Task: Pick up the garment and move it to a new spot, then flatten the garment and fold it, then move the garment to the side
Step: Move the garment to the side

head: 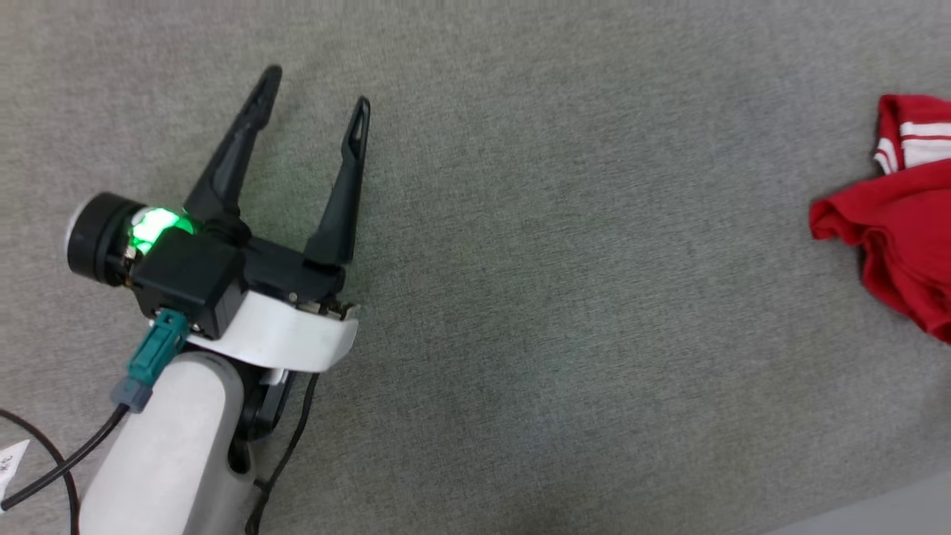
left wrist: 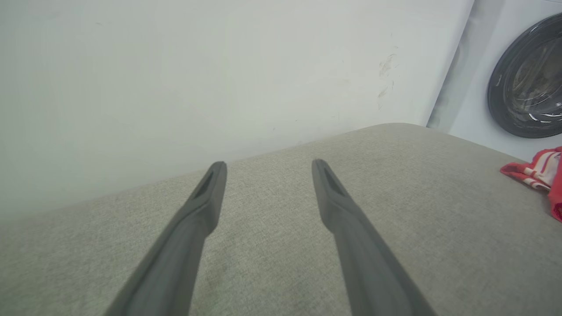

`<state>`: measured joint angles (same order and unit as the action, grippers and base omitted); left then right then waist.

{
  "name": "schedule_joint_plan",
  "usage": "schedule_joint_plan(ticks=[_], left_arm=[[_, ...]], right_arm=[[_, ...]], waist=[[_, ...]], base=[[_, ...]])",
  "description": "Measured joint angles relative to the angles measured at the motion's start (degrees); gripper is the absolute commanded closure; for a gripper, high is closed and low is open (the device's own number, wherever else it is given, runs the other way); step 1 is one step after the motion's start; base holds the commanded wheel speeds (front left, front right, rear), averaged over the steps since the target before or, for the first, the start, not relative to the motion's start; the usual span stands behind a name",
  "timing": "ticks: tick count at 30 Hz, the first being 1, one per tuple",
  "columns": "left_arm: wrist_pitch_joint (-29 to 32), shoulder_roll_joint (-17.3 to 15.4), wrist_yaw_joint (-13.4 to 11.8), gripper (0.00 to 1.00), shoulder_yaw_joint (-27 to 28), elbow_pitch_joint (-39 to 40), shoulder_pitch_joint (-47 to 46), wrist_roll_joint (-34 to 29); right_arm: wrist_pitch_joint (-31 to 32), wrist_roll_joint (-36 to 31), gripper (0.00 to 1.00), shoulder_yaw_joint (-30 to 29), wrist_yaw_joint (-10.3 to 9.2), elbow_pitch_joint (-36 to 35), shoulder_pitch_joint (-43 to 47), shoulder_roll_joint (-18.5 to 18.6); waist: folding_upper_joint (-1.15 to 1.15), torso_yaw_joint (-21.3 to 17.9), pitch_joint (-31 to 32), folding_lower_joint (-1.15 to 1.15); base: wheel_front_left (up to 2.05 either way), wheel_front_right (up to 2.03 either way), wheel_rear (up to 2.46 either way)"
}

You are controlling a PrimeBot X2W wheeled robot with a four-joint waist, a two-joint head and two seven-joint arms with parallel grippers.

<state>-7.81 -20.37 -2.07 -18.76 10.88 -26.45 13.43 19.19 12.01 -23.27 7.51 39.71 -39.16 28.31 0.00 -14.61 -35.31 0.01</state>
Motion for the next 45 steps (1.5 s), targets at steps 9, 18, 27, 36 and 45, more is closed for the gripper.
schedule_joint_plan(ticks=[9,18,27,36,45], left_arm=[[-2.5,1.0,-2.4,0.0,1.1,-3.9,7.1,2.6],[-4.2,3.3,-5.0,0.0,2.3,-7.8,16.0,6.0],[-4.5,4.7,-6.9,0.0,2.8,-11.0,21.6,8.5],[-5.5,4.4,-7.6,0.0,4.7,-14.6,23.0,9.7],[-6.3,2.7,-8.0,0.0,4.9,-17.1,24.6,8.0]], right_arm=[[-3.2,-0.8,0.0,1.0,0.0,-4.3,10.1,2.7],[-8.8,4.6,0.0,3.1,0.0,-16.6,26.8,-3.0],[-11.2,3.1,0.0,9.3,-0.01,-29.8,36.1,-14.5],[-15.9,0.9,0.0,17.4,-0.01,-38.5,37.2,-21.7],[-19.5,-4.0,0.0,20.9,0.0,-42.6,39.9,-24.0]], waist=[[0.0,-0.1,8.1,-0.01],[0.0,1.4,19.6,-0.02],[0.0,6.5,28.7,-0.03],[0.0,13.7,32.4,-0.03],[0.0,17.3,35.9,-0.02]], base=[[0.0,0.0,0.0],[0.0,0.0,0.0],[0.0,0.0,0.0],[0.0,0.0,0.0],[0.0,0.0,0.0]])
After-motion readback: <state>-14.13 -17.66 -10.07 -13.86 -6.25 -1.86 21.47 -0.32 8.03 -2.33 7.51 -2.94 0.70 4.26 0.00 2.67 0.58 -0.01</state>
